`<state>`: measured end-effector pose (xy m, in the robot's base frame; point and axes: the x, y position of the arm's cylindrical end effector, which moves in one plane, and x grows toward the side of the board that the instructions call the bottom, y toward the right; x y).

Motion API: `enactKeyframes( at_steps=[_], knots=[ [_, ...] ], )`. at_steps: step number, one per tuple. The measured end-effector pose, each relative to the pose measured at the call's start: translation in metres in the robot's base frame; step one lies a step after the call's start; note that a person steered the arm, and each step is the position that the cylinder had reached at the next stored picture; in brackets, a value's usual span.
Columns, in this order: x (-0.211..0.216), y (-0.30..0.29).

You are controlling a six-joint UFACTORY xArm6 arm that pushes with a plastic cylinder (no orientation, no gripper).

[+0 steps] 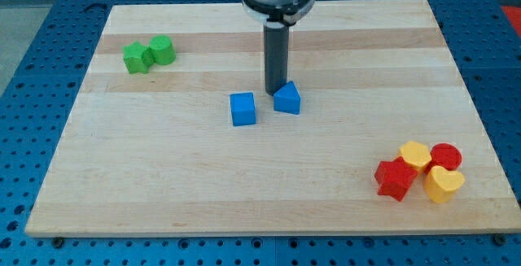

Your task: Move the blue triangle closer to the blue cube

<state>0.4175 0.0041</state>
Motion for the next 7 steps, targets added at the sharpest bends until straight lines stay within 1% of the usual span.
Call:
enactKeyframes(
  at_steps=[1, 2, 3, 4, 5, 6, 7],
  knots=[
    [0.001, 0.0],
    [-0.028, 0.007],
    [-0.035, 0.041],
    [0.0, 0.044],
    [0.02, 0.026],
    [0.02, 0.006],
    [0.02, 0.018]
  ],
)
